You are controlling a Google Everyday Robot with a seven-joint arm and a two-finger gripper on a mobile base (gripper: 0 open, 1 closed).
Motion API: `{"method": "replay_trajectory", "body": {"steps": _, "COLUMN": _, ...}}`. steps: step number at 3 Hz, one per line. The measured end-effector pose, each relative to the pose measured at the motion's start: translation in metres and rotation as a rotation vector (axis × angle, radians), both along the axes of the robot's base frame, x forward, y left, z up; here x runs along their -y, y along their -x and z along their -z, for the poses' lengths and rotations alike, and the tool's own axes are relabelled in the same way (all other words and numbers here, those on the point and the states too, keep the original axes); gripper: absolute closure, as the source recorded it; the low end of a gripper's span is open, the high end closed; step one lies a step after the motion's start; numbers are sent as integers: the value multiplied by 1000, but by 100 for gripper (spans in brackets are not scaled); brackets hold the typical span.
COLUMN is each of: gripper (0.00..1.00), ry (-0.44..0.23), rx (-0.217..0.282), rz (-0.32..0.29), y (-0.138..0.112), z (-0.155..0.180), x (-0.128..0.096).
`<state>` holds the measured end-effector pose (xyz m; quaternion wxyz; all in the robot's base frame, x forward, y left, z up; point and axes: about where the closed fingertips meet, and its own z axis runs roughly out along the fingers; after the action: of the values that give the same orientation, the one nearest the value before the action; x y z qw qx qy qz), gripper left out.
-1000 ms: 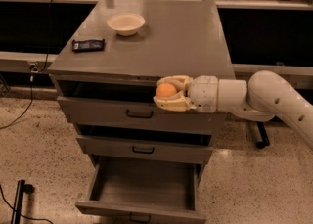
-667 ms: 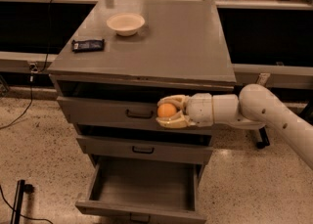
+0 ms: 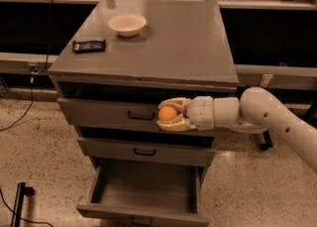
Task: Place orange into bottom drawer
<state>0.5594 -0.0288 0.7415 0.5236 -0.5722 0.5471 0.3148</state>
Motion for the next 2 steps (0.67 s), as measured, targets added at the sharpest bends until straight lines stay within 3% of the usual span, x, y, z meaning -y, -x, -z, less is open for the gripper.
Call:
{"method": "replay_trajectory", "body": {"steps": 1, "gripper": 100, "ry": 42, "rx": -17, "rz": -2, "y": 15, "z": 63, "x": 14}}
{"method": "replay_trajectory", "body": {"steps": 2, "gripper": 100, "ry": 105, "rx": -5, "rz": -73, "y": 29, "z": 130, "x": 30}}
